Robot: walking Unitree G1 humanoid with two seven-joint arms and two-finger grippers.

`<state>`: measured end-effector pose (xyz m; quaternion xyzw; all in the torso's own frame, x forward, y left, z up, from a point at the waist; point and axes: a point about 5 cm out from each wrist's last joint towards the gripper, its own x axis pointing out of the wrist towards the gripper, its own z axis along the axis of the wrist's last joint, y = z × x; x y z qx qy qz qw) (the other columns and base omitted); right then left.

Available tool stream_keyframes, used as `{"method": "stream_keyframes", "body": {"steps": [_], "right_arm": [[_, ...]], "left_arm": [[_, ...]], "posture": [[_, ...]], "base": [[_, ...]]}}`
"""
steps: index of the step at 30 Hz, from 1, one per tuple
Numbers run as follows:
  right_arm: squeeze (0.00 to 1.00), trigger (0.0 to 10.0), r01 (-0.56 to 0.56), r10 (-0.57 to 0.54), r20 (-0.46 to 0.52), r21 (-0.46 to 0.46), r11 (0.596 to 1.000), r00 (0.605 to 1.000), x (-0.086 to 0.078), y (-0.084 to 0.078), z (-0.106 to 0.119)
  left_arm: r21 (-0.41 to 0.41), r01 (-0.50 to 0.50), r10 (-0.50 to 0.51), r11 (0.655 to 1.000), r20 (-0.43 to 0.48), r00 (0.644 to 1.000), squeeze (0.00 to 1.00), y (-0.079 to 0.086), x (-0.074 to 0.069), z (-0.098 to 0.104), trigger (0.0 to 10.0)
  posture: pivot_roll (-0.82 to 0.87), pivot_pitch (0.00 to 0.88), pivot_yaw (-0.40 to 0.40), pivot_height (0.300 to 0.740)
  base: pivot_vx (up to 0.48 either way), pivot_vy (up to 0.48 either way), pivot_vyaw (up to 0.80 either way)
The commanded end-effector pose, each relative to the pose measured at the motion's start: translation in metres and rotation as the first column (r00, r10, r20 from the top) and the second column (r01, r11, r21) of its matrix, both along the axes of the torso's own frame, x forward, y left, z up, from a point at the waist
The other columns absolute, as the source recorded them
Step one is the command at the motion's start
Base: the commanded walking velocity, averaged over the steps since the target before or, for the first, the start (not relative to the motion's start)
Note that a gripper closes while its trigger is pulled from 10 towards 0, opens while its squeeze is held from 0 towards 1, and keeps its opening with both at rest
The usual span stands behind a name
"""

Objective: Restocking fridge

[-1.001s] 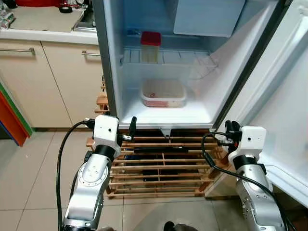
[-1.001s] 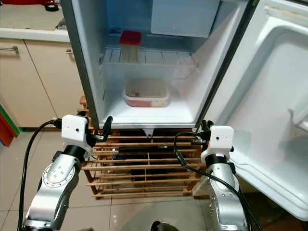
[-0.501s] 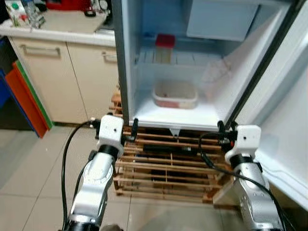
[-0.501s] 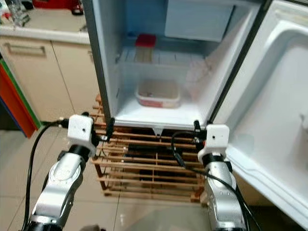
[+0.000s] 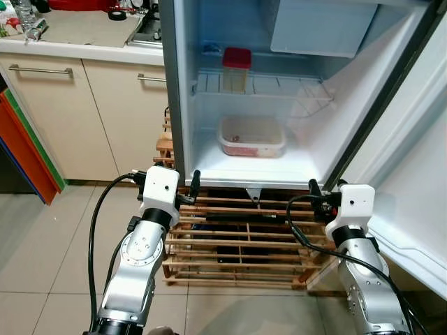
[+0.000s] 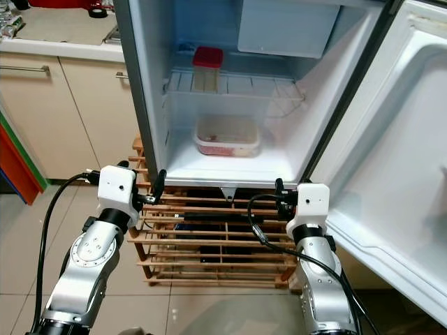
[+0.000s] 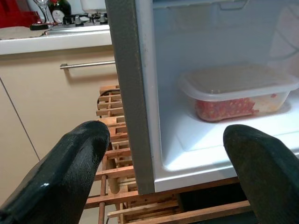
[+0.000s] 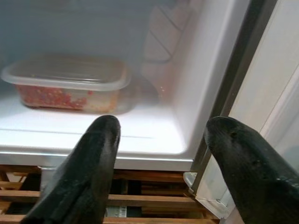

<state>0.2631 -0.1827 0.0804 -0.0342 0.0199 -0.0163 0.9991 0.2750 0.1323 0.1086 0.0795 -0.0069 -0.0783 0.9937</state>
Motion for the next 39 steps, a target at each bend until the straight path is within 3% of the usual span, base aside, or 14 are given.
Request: {"method": "stream_keyframes", "body": {"steps": [1, 20, 26, 39], "right_arm": [[0.0, 10.0, 0.021, -0.021, -0.001, -0.013, 1.0, 1.0, 0.001, -0.006, 0.001], [0.0, 10.0, 0.008, -0.008, -0.003, -0.033, 0.999, 1.0, 0.008, -0.001, -0.001], [0.0, 10.0, -0.035, 0.036, 0.009, -0.041, 0.999, 0.999, 0.006, 0.006, 0.001], [0.0, 10.0, -0.103, 0.104, 0.02, -0.056, 0.993, 0.994, 0.004, 0.017, 0.004]], "left_arm": [[0.001, -0.002, 0.002, 1.0, 0.008, 1.0, 0.0, -0.002, 0.003, 0.002, 10.0], [-0.008, 0.002, -0.002, 1.0, 0.033, 0.999, 0.0, -0.002, 0.012, 0.008, 10.0], [-0.024, 0.022, -0.021, 0.999, 0.033, 0.999, 0.0, -0.005, 0.012, 0.009, 10.0], [0.0, 0.052, -0.052, 0.999, 0.055, 0.997, 0.0, -0.008, 0.011, 0.009, 10.0]], "posture": [[0.03, 0.0, -0.056, 0.74], [0.03, 0.0, -0.05, 0.74], [0.03, 0.0, -0.05, 0.74], [0.02, 0.0, -0.051, 0.74]], "base": [[-0.277, 0.0, 0.0], [-0.39, 0.0, 0.0], [0.0, 0.0, 0.0], [0.4, -0.21, 0.0]]}}
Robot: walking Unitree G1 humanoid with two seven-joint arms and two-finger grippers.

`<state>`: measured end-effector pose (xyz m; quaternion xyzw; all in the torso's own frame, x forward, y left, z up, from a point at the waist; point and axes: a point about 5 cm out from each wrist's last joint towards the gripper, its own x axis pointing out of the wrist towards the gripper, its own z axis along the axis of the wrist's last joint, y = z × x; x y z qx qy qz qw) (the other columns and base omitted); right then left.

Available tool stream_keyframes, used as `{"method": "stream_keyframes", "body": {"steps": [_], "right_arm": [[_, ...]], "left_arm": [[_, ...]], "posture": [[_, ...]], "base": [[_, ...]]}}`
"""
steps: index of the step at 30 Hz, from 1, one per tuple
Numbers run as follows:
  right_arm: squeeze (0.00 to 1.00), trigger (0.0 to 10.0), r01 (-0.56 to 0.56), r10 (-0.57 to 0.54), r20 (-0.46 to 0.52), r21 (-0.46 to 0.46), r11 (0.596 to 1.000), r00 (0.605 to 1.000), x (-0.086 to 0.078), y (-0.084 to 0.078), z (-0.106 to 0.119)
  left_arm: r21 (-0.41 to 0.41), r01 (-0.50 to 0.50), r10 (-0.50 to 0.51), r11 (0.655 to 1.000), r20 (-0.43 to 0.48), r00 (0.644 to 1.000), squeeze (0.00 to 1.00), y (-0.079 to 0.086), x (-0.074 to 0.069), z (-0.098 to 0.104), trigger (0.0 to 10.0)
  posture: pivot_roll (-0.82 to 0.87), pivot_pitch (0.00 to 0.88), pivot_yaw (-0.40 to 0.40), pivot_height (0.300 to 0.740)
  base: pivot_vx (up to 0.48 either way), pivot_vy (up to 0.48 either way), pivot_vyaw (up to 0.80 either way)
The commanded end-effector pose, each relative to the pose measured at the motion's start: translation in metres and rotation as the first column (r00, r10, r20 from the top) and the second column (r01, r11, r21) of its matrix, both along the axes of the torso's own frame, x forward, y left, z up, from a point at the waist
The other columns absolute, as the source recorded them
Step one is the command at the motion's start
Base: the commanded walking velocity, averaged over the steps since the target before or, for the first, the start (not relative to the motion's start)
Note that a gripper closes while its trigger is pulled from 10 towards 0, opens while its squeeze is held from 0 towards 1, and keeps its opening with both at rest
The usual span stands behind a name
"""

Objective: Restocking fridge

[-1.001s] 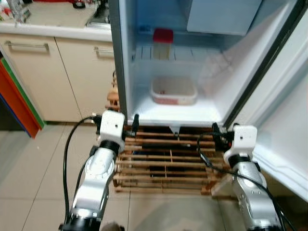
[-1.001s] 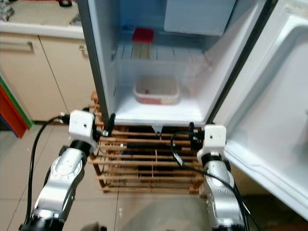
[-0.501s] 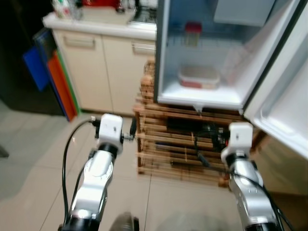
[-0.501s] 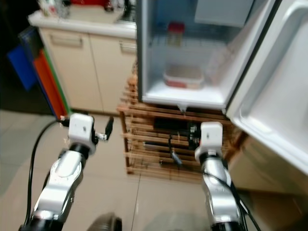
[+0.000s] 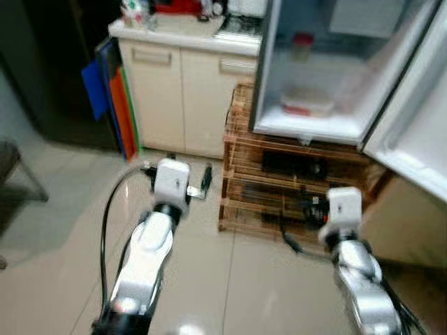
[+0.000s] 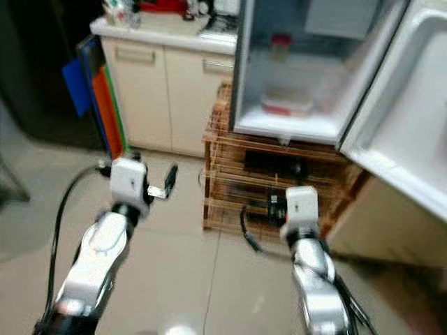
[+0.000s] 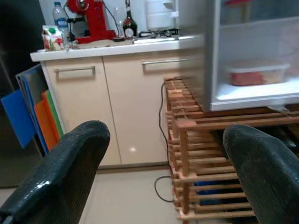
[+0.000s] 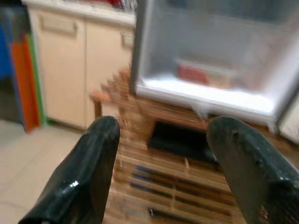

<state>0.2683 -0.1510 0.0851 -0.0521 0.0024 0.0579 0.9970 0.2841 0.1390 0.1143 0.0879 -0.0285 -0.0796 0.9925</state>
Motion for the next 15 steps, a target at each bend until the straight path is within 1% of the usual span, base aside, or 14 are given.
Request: {"method": "stream_keyframes", "body": {"steps": [1, 2, 7, 14, 15], "right_arm": [[0.0, 10.0, -0.002, 0.003, 0.013, -0.044, 0.999, 1.0, -0.0025, -0.007, 0.0014], [0.0, 10.0, -0.011, 0.012, 0.017, -0.048, 0.999, 1.0, -0.003, -0.005, 0.0021], [0.0, 10.0, 0.004, -0.003, 0.012, -0.044, 0.999, 1.0, 0.0001, -0.0093, 0.003], [0.0, 10.0, -0.006, 0.006, 0.003, -0.047, 0.999, 1.0, 0.0004, -0.0078, 0.0004], [0.0, 10.0, -0.006, 0.006, 0.001, -0.047, 0.999, 1.0, 0.0005, -0.0076, -0.0001]], "left_arm": [[-0.009, 0.05, -0.05, 0.999, 0.011, 0.999, 0.0, -0.0153, 0.0026, 0.0034, 10.0], [-0.007, 0.052, -0.052, 0.999, 0.011, 0.999, 0.0, -0.0155, 0.0027, 0.0033, 10.0], [0.001, 0.06, -0.06, 0.998, 0.018, 0.998, 0.0, -0.0161, 0.0025, 0.0037, 10.0], [0.004, 0.07, -0.07, 0.998, 0.025, 0.997, 0.0, -0.0172, 0.0018, 0.0032, 10.0], [0.004, 0.073, -0.073, 0.997, 0.028, 0.997, 0.0, -0.0179, 0.0015, 0.0034, 10.0]], "posture": [[0.02, 0.0, -0.051, 0.74], [0.02, 0.0, -0.051, 0.74], [0.02, 0.0, -0.051, 0.74], [0.02, 0.0, -0.048, 0.74], [0.02, 0.0, -0.048, 0.74]], "base": [[0.435, 0.0, 0.0], [0.435, 0.0, 0.0], [0.436, 0.0, 0.0], [0.433, 0.0, 0.0], [0.379, -0.289, 0.0]]}}
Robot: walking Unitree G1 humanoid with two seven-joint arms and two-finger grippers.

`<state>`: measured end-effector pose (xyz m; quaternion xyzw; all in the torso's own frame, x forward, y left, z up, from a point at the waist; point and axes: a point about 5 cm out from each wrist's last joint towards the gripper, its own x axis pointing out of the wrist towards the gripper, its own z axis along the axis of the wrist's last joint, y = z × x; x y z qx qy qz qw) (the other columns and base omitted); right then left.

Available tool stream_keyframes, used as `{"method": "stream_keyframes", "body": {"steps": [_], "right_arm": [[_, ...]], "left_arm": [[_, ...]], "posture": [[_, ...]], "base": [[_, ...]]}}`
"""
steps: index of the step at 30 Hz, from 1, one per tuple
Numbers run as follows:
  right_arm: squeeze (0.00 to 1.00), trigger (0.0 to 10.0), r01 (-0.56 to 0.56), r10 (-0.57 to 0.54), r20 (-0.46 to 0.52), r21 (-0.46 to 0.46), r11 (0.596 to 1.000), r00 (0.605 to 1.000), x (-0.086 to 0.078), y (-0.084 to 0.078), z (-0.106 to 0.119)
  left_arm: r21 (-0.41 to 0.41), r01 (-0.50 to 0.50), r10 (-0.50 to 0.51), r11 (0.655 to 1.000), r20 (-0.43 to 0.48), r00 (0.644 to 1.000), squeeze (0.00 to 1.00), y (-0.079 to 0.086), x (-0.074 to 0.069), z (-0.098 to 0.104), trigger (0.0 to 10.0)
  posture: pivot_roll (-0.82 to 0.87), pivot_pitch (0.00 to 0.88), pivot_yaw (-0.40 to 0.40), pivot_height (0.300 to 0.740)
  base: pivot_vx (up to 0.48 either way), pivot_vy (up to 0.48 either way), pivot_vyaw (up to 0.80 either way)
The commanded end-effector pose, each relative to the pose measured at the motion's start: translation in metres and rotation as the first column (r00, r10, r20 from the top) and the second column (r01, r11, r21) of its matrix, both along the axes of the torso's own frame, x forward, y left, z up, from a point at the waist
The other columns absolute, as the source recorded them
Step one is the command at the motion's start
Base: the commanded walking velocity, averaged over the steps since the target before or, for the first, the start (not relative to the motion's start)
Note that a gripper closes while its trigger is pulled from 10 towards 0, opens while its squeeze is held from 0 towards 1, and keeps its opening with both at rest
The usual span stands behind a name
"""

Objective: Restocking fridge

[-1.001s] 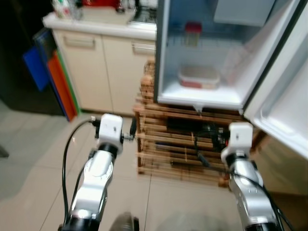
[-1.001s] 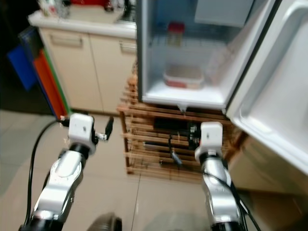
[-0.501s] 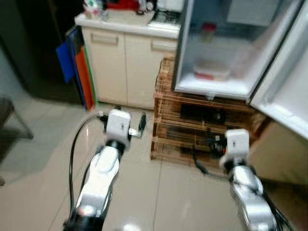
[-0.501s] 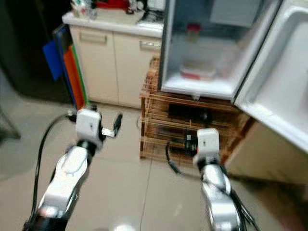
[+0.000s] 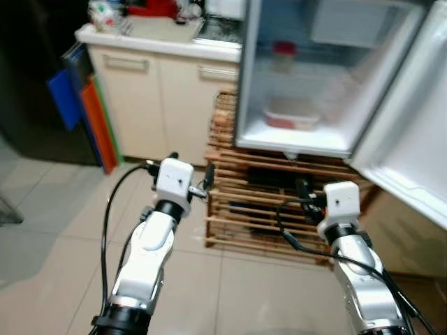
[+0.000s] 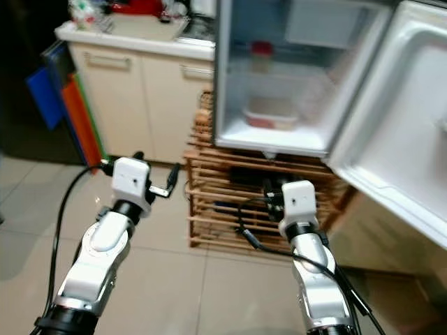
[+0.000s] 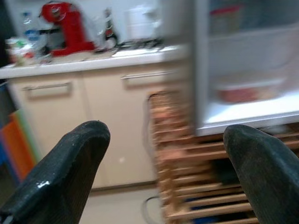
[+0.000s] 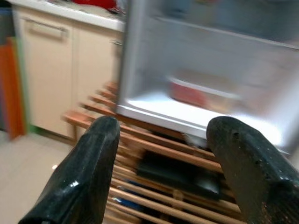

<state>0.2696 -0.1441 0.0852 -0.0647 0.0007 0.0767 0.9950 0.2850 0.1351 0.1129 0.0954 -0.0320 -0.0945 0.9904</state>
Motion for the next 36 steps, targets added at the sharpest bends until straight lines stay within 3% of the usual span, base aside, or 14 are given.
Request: {"method": "stream_keyframes", "body": {"steps": [1, 7, 9, 29, 36], "right_arm": [[0.0, 10.0, 0.03, -0.03, -0.002, -0.022, 0.999, 1.0, -0.001, -0.014, -0.001], [0.0, 10.0, 0.029, -0.029, -0.012, -0.022, 0.999, 1.0, 0.0, -0.015, -0.002], [0.0, 10.0, 0.03, -0.03, -0.016, -0.021, 0.999, 0.999, 0.0, -0.016, -0.003], [0.0, 10.0, 0.051, -0.052, -0.037, -0.022, 0.998, 0.998, 0.003, -0.023, -0.007], [0.0, 10.0, 0.026, -0.026, -0.058, -0.006, 1.0, 0.998, -0.001, -0.027, -0.012]], "left_arm": [[-0.022, 0.046, -0.046, 0.999, 0.027, 0.999, 0.0, -0.015, 0.0, 0.005, 10.0], [-0.047, 0.051, -0.05, 0.998, 0.025, 0.998, 0.0, -0.016, -0.001, 0.006, 10.0], [-0.012, 0.048, -0.048, 0.999, 0.034, 0.998, 0.0, -0.015, 0.0, 0.006, 10.0], [-0.053, 0.159, -0.154, 0.986, 0.082, 0.985, 0.0, -0.024, -0.01, 0.01, 10.0], [-0.055, 0.152, -0.148, 0.987, 0.081, 0.986, 0.0, -0.023, -0.008, 0.01, 10.0]], "posture": [[0.02, 0.0, -0.048, 0.74], [0.02, 0.0, -0.052, 0.74], [0.02, 0.0, -0.051, 0.74], [0.03, 0.0, -0.054, 0.74], [0.03, 0.0, -0.058, 0.74]], "base": [[0.334, -0.341, 0.0], [0.11, -0.115, 0.0], [0.0, 0.0, 0.0], [0.0, -0.47, 0.0], [0.0, 0.0, 0.0]]}}
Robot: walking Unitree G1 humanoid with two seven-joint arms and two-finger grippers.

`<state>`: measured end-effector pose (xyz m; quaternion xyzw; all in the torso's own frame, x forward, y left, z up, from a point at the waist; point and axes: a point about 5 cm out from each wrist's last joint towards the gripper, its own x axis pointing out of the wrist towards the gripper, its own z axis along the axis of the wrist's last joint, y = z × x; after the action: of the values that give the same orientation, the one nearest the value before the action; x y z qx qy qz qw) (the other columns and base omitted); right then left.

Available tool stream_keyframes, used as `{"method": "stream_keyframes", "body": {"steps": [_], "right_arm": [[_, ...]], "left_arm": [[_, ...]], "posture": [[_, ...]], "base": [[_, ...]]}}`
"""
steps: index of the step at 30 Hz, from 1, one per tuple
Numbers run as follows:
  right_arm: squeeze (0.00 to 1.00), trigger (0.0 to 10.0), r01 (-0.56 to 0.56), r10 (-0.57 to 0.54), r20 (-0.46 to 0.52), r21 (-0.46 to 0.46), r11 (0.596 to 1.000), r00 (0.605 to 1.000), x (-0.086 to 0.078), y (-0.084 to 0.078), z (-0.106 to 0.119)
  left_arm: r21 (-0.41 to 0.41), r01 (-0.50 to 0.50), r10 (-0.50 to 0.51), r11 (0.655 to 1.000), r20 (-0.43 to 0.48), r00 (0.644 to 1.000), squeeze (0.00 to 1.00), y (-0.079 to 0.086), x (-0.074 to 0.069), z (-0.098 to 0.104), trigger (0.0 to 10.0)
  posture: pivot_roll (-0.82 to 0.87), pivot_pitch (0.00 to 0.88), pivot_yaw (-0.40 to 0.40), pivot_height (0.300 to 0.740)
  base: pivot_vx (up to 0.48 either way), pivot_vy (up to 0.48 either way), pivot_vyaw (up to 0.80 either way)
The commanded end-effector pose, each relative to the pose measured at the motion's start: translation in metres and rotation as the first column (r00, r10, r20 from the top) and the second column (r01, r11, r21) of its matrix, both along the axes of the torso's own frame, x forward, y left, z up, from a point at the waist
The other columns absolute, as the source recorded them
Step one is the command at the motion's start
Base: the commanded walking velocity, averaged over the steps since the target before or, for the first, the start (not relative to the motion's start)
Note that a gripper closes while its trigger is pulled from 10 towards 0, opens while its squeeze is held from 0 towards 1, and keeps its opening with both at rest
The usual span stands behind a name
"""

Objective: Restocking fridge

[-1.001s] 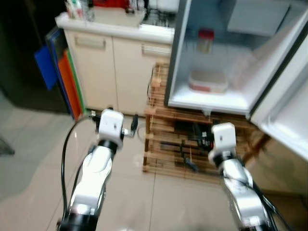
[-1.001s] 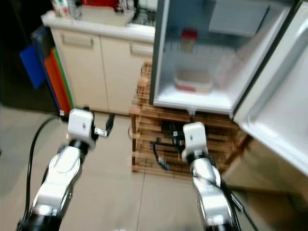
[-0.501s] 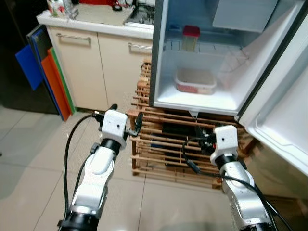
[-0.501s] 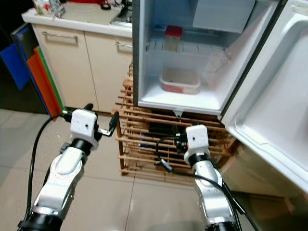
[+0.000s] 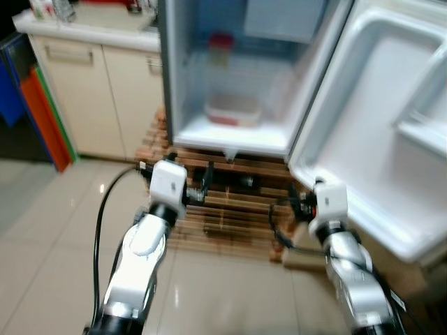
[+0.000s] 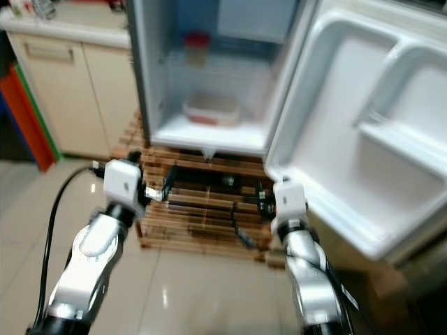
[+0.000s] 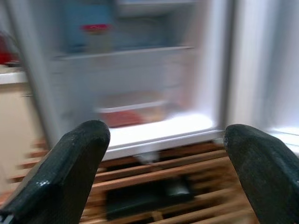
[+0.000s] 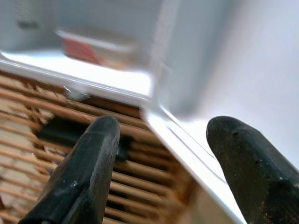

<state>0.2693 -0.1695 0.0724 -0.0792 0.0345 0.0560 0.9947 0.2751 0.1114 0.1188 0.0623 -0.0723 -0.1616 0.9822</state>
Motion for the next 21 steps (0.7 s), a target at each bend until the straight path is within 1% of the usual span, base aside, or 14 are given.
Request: {"method": "stream_keyframes", "body": {"steps": [1, 4, 6, 7, 9, 10, 11, 12, 14, 15, 16, 18, 19, 21], "right_arm": [[0.0, 10.0, -0.019, 0.019, 0.005, 0.029, 0.999, 1.0, -0.001, -0.002, 0.001], [0.0, 10.0, -0.04, 0.041, -0.034, 0.027, 0.999, 0.999, -0.008, -0.007, -0.008], [0.0, 10.0, -0.031, 0.029, -0.116, -0.019, 0.999, 0.993, -0.015, -0.018, -0.026], [0.0, 10.0, -0.028, 0.015, -0.193, -0.062, 0.998, 0.981, -0.022, -0.029, -0.043], [0.0, 10.0, -0.027, 0.009, -0.224, -0.08, 0.996, 0.974, -0.025, -0.033, -0.05], [0.0, 10.0, -0.052, 0.009, -0.303, -0.134, 0.99, 0.953, -0.034, -0.041, -0.065], [0.0, 10.0, -0.052, 0.009, -0.303, -0.134, 0.99, 0.953, -0.034, -0.041, -0.065], [0.0, 10.0, -0.06, 0.002, -0.338, -0.16, 0.985, 0.941, -0.037, -0.045, -0.072], [0.0, 10.0, -0.074, -0.034, -0.437, -0.228, 0.971, 0.899, -0.046, -0.059, -0.09], [0.0, 10.0, -0.031, -0.106, -0.464, -0.277, 0.96, 0.879, -0.048, -0.073, -0.094], [0.0, 10.0, 0.001, -0.155, -0.474, -0.308, 0.951, 0.867, -0.049, -0.083, -0.096], [0.0, 10.0, 0.094, -0.254, -0.439, -0.353, 0.931, 0.862, -0.046, -0.1, -0.09], [0.0, 10.0, 0.115, -0.27, -0.424, -0.357, 0.927, 0.864, -0.044, -0.103, -0.088], [0.0, 10.0, 0.124, -0.241, -0.399, -0.297, 0.947, 0.885, -0.037, -0.097, -0.083]], "left_arm": [[0.005, 0.006, -0.006, 1.0, 0.016, 1.0, 0.0, 0.001, 0.001, 0.004, 10.0], [0.006, 0.007, -0.008, 1.0, 0.012, 1.0, 0.0, 0.002, 0.002, 0.003, 10.0], [0.015, 0.009, -0.009, 1.0, 0.008, 1.0, 0.0, 0.002, 0.004, 0.002, 10.0], [0.022, 0.011, -0.011, 1.0, 0.004, 1.0, 0.0, 0.002, 0.005, 0.002, 10.0], [0.024, 0.012, -0.013, 1.0, 0.002, 1.0, 0.0, 0.002, 0.005, 0.001, 10.0], [0.024, 0.014, -0.014, 1.0, 0.0, 1.0, 0.0, 0.002, 0.006, 0.001, 10.0], [0.024, 0.014, -0.014, 1.0, 0.0, 1.0, 0.0, 0.002, 0.006, 0.001, 10.0], [0.024, 0.014, -0.014, 1.0, 0.0, 1.0, 0.0, 0.002, 0.006, 0.001, 10.0], [0.032, 0.008, -0.007, 0.999, -0.01, 1.0, 0.0, 0.003, 0.008, 0.0, 10.0], [0.036, 0.006, -0.005, 0.999, -0.015, 1.0, 0.0, 0.004, 0.008, -0.001, 10.0], [0.038, 0.005, -0.005, 0.999, -0.019, 1.0, 0.0, 0.004, 0.008, -0.002, 10.0], [0.039, 0.006, -0.006, 0.999, -0.019, 1.0, 0.0, 0.004, 0.008, -0.001, 10.0], [0.04, 0.007, -0.006, 0.999, -0.018, 1.0, 0.0, 0.005, 0.008, -0.001, 10.0], [0.039, 0.008, -0.007, 0.999, -0.015, 1.0, 0.0, 0.005, 0.008, 0.0, 10.0]], "posture": [[0.03, 0.0, -0.058, 0.74], [0.03, 0.0, -0.057, 0.74], [0.02, 0.0, -0.054, 0.74], [0.02, 0.0, -0.053, 0.74], [0.02, 0.0, -0.053, 0.74], [0.02, 0.0, -0.052, 0.74], [0.02, 0.0, -0.052, 0.74], [0.02, 0.0, -0.05, 0.74], [0.02, 0.0, -0.045, 0.74], [0.02, 0.0, -0.043, 0.74], [0.02, 0.0, -0.043, 0.74], [0.03, 0.0, -0.043, 0.74], [0.03, 0.0, -0.043, 0.74], [0.02, 0.0, -0.046, 0.74]], "base": [[0.0, 0.0, 0.0], [0.0, 0.0, 0.0], [0.0, 0.0, 0.0], [0.0, 0.0, 0.0], [0.0, 0.0, 0.0], [0.0, 0.0, 0.0], [0.0, 0.0, 0.0], [0.0, 0.0, 0.0], [0.0, 0.0, 0.0], [0.0, 0.0, 0.0], [0.0, 0.0, 0.0], [0.0, 0.0, 0.0], [0.0, 0.0, 0.0], [0.0, 0.0, 0.0]]}}
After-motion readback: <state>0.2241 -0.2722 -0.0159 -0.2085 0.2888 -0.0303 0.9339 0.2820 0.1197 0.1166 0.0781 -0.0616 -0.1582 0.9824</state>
